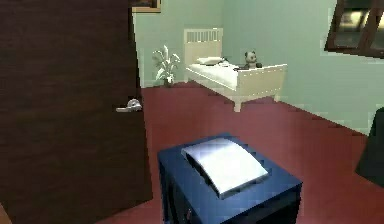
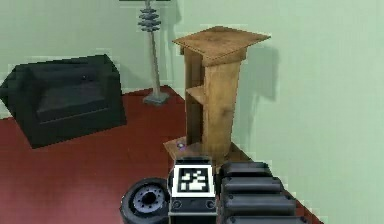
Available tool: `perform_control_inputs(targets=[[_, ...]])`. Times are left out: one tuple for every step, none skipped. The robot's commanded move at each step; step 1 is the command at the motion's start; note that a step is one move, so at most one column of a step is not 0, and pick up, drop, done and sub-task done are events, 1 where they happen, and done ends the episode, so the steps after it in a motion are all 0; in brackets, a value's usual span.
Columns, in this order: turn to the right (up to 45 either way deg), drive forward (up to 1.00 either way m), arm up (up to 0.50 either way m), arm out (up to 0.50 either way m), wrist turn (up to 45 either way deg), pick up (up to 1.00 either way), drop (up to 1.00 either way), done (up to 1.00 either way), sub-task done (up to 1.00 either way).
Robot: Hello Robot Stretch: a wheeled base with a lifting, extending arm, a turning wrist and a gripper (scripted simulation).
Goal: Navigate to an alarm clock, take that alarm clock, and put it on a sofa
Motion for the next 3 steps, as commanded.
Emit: perform_control_inputs(targets=[[45.0, 0.0, 0.0, 0.0, 0.0, 0.0, 0.0, 0.0, 0.0], [0.0, 0.1, 0.0, 0.0, 0.0, 0.0, 0.0, 0.0, 0.0], [-33.0, 0.0, 0.0, 0.0, 0.0, 0.0, 0.0, 0.0, 0.0]])
